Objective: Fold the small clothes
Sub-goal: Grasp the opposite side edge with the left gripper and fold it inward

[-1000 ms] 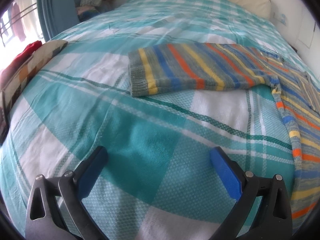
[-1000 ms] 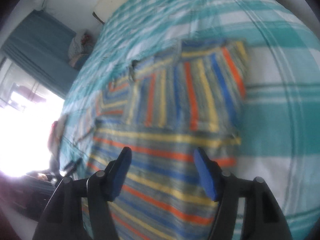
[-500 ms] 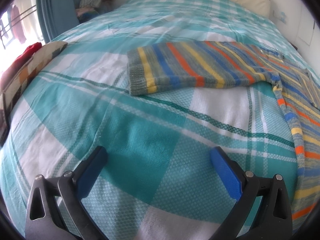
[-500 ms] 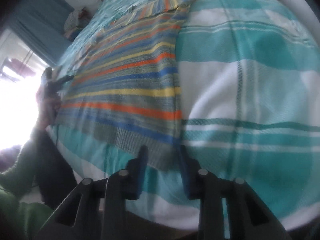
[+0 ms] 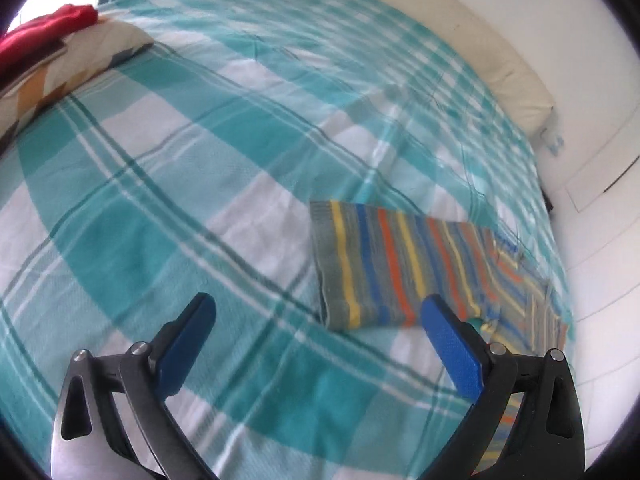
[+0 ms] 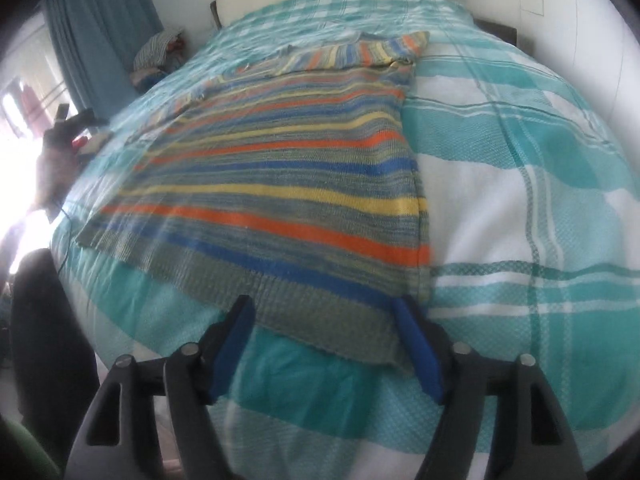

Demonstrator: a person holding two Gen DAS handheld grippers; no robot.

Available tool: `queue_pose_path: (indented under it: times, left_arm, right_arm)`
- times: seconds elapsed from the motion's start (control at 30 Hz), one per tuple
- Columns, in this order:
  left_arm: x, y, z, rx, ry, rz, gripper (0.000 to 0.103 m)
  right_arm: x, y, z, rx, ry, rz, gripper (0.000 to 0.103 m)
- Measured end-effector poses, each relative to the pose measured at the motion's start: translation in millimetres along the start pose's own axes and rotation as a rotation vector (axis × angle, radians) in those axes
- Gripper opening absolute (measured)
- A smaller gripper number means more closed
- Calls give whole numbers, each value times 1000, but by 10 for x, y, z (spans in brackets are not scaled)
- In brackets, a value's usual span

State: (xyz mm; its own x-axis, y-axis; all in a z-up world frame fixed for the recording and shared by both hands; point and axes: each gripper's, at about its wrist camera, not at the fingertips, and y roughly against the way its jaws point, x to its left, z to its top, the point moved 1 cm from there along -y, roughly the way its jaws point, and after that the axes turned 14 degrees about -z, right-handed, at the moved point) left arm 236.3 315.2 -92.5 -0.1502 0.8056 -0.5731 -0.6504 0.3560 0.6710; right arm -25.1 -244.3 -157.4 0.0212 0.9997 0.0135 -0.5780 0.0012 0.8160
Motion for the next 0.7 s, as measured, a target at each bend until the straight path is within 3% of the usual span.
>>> queue_pose_path:
  times: [0.1,0.2,0.27,0.33,0.4,0.47,0.6,0.7]
  left_arm:
    - [30,-349,155,48,-10,57,96]
    - [-13,-753,150,112,-34,80,72]
    - [-43,-901,137,114,-57,114,69]
    - [-130,-944,138,91,-93,159,4]
    - [-259,-898,217,90,-57,121,3]
    - [-574,-766,318,61,-132,99,3]
    - [-1644,-542,420,58,-316,-26,3]
    - [-2404,-594,343,92,-426,-116,3]
  right_arm:
    - [59,-9,16,-12,1,-17,80]
    - [112,-21,53,-21,20,-49,82]
    - [154,-34,54,-22,42,-69,82]
    - [186,-24,45,-23,66,-83,82]
    - [177,-9,29,-27,69,-79,82]
    - [152,-3,13,-35,55,-67,82]
    - [129,8,-3,-48,36,-56,82]
    - [117,16,-12,-58,24,-48,82]
